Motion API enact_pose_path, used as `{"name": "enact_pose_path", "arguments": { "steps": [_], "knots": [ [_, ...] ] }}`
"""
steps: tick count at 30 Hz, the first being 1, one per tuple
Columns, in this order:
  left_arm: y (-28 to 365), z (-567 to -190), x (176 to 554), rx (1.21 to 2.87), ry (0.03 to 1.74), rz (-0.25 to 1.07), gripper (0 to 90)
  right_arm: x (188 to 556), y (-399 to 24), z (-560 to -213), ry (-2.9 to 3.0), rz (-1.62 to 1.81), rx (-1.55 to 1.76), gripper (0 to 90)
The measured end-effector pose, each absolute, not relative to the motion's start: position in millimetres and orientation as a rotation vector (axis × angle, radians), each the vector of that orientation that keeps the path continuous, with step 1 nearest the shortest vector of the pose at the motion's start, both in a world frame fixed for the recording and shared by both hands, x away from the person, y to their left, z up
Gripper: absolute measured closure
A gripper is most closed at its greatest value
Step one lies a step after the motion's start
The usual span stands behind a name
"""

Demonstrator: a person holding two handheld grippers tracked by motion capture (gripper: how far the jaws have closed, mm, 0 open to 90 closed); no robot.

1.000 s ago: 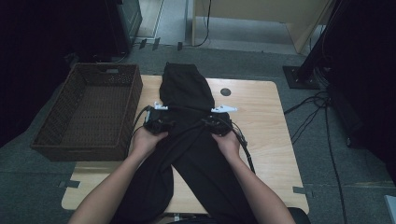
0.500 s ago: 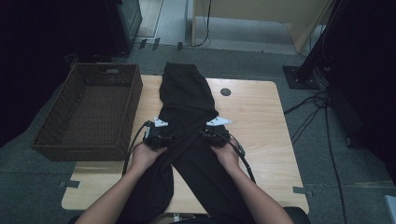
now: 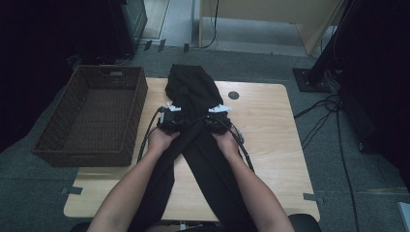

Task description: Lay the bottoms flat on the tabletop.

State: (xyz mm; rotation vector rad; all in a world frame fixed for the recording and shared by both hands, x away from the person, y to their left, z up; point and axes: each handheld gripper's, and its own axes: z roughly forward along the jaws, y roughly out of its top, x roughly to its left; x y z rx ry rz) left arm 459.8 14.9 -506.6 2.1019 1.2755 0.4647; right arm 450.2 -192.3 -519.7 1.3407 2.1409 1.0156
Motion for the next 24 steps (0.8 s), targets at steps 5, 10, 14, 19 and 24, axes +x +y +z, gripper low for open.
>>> {"name": "enact_pose_path", "arguments": {
  "steps": [5,10,14,19,24],
  "knots": [
    [15,-505,472,2.104,1.296,0.447,62.2,470,-191,-521,2.112,1.016,1.363,63.8],
    [21,-500,463,2.119,1.282,0.360,54.7,462,-192,-518,2.152,1.014,1.361,57.7],
    [29,-493,438,2.118,1.227,0.342,52.4,448,-202,-517,2.173,1.060,1.395,57.6],
    [38,-491,399,2.144,1.171,0.295,46.6,418,-212,-518,2.201,1.069,1.346,54.1],
    [53,-491,370,2.160,1.141,0.310,43.9,391,-220,-518,2.237,1.061,1.294,53.3]
  ]
}}
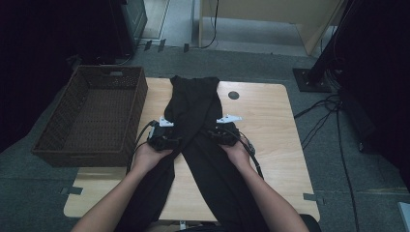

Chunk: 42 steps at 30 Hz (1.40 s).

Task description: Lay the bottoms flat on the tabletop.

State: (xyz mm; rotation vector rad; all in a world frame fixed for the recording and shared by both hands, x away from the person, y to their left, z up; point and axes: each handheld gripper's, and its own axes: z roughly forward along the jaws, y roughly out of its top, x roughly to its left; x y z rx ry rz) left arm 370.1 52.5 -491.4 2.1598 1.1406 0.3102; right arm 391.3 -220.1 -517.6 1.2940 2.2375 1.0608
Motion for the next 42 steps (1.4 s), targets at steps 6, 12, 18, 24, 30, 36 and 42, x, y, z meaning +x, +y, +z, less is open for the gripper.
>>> {"name": "enact_pose_path", "arguments": {
  "steps": [6,12,18,24,30,36,42],
  "knots": [
    [68,-488,352,2.156,1.163,0.307,41.4,363,-224,-512,2.288,1.078,1.265,49.8],
    [73,-495,346,2.195,1.194,0.271,41.8,334,-230,-504,2.285,1.100,1.241,50.6],
    [70,-499,342,2.209,1.165,0.251,50.1,308,-232,-502,2.277,1.123,1.201,52.8],
    [69,-496,340,2.209,1.119,0.230,83.7,301,-227,-517,2.334,1.071,1.191,54.0],
    [63,-476,335,2.157,1.043,0.211,89.3,300,-223,-519,2.311,1.060,1.169,55.8],
    [46,-461,337,2.081,0.993,0.142,89.4,309,-212,-520,2.288,1.080,1.178,59.5],
    [23,-468,346,2.046,1.005,0.116,89.1,330,-194,-521,2.268,1.090,1.188,59.5]
  ]
}}
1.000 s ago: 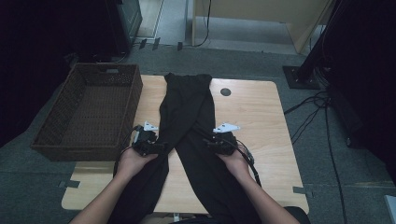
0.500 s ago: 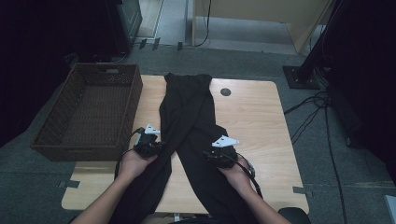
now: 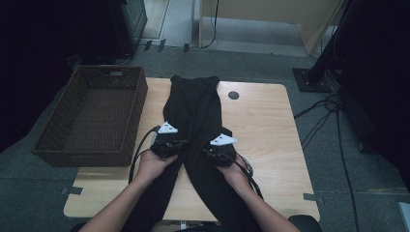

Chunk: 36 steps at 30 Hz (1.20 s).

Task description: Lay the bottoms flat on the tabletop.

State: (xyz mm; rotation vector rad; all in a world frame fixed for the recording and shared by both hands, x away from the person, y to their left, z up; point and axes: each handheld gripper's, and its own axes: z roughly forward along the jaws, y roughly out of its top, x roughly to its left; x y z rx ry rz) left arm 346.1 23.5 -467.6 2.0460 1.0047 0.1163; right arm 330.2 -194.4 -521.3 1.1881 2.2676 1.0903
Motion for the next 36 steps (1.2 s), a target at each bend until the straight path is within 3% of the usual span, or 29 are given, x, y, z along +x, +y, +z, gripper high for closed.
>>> {"name": "enact_pose_path", "arguments": {
  "steps": [5,13,21,29,36],
  "knots": [
    [13,-488,360,2.077,1.065,0.117,88.9,342,-185,-519,2.288,1.119,1.240,56.2],
    [17,-490,367,2.092,1.082,0.139,88.7,321,-209,-500,2.307,1.158,1.169,60.3],
    [15,-481,372,2.063,1.071,0.154,88.8,302,-206,-517,2.376,1.088,1.119,59.8],
    [7,-469,374,2.048,1.032,0.189,88.7,273,-179,-520,2.374,1.165,1.119,59.2],
    [4,-482,374,2.089,1.044,0.160,88.6,258,-143,-515,2.530,1.261,1.070,55.4]
  ]
}}
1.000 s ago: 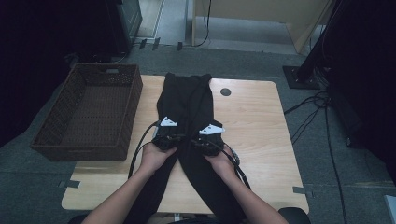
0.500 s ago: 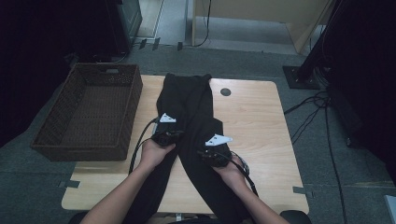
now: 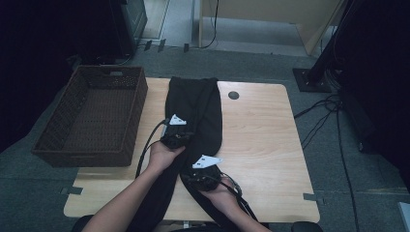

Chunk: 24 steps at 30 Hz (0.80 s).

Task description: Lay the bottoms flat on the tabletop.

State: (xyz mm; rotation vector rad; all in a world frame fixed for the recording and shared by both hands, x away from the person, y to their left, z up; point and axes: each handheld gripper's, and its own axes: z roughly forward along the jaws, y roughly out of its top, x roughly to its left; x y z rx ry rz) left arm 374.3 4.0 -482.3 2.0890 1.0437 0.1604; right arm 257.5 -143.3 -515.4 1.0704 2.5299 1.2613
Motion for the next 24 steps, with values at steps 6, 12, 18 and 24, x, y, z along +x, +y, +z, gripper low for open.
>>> {"name": "enact_pose_path", "arguments": {
  "steps": [6,12,18,24],
  "knots": [
    [6,-497,367,2.144,1.056,0.139,88.5,285,-175,-496,2.342,1.309,1.121,56.8],
    [9,-505,364,2.163,1.057,0.167,88.2,315,-203,-504,2.251,1.256,1.251,58.9],
    [13,-506,372,2.180,1.046,0.258,88.2,335,-200,-517,2.271,1.173,1.254,61.1],
    [21,-505,391,2.183,1.080,0.318,88.5,348,-194,-520,2.267,1.101,1.234,64.0]
  ]
}}
